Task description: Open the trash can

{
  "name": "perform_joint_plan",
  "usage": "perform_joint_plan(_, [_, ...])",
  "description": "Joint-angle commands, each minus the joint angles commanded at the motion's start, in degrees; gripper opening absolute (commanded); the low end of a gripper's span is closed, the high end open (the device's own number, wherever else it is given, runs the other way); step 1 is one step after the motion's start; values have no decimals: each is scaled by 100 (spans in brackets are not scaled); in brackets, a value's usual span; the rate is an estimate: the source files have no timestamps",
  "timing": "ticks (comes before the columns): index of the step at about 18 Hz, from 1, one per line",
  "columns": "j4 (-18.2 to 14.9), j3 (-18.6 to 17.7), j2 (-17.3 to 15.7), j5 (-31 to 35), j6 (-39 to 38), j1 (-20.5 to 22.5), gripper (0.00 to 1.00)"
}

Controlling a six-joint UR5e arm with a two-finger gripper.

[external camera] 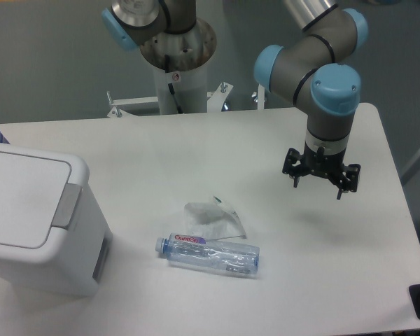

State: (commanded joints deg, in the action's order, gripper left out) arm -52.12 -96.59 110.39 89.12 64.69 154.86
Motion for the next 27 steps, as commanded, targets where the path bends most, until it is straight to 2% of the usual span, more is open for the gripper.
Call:
perform_joint_plan(9, [0, 44, -70, -35, 44, -132, 100])
perform_joint_plan(12, [141, 26, -70, -271, -122, -106, 100])
perform_joint_plan(15, [167, 52, -140, -754, -666, -114, 100])
perform_joint_plan(19, [167, 351, -176, -940, -1597, -167, 100])
perform_joint_plan(23, [158, 545, -184, -1493, -2011, -228, 100])
perform_joint_plan(27, [158, 562, -571, -1915, -2443, -395, 100])
